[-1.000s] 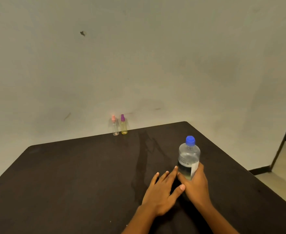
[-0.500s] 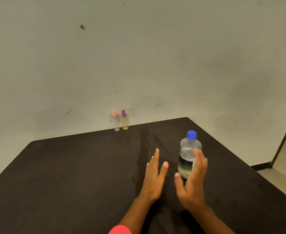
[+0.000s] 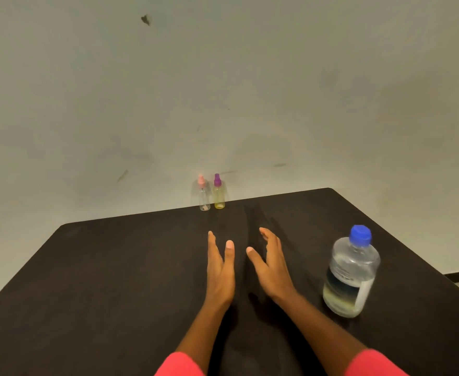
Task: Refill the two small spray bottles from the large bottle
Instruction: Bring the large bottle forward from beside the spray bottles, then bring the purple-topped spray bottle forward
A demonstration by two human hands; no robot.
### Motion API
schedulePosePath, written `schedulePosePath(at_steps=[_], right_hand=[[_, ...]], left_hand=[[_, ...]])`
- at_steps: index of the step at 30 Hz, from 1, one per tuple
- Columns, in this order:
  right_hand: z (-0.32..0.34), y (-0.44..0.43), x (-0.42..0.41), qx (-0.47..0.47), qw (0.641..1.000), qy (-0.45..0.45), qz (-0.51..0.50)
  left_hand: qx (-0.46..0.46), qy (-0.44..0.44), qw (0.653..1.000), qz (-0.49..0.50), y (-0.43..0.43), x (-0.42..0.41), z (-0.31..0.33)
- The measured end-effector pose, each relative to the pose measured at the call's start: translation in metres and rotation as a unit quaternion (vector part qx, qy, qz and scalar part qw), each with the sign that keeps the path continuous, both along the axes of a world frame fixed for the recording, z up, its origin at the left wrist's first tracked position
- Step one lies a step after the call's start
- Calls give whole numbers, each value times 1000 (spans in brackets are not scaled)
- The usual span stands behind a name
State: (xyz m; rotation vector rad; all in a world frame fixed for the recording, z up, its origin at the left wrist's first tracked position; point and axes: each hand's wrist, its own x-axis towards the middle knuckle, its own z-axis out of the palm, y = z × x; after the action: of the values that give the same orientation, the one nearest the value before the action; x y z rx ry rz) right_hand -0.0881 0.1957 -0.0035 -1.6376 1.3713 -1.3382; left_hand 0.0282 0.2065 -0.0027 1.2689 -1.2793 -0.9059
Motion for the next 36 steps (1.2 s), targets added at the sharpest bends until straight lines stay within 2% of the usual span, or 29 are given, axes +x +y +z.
schedulePosePath(at_steps=[6,12,16,24,32,36], right_hand=[[4,-77,20,99,992,-75,-3],[3,-145,45,109,988,-108,3],[1,-183,56,95,992,-87,14],[-4,-224,65,45,998,-40,21],[-5,-231,67,21,999,-9,29],[-7,-227,66,14,999,49,5]], left_hand=[[10,-6,1000,13,-59,12,2],[4,-21,1000,-4,-118,22,-3],[-26,-30,999,-32,-150,24,-2],[-4,-44,998,-36,-191,28,-8],[-11,-59,997,-49,-204,28,-5],[-4,-67,997,-47,-202,27,-5]])
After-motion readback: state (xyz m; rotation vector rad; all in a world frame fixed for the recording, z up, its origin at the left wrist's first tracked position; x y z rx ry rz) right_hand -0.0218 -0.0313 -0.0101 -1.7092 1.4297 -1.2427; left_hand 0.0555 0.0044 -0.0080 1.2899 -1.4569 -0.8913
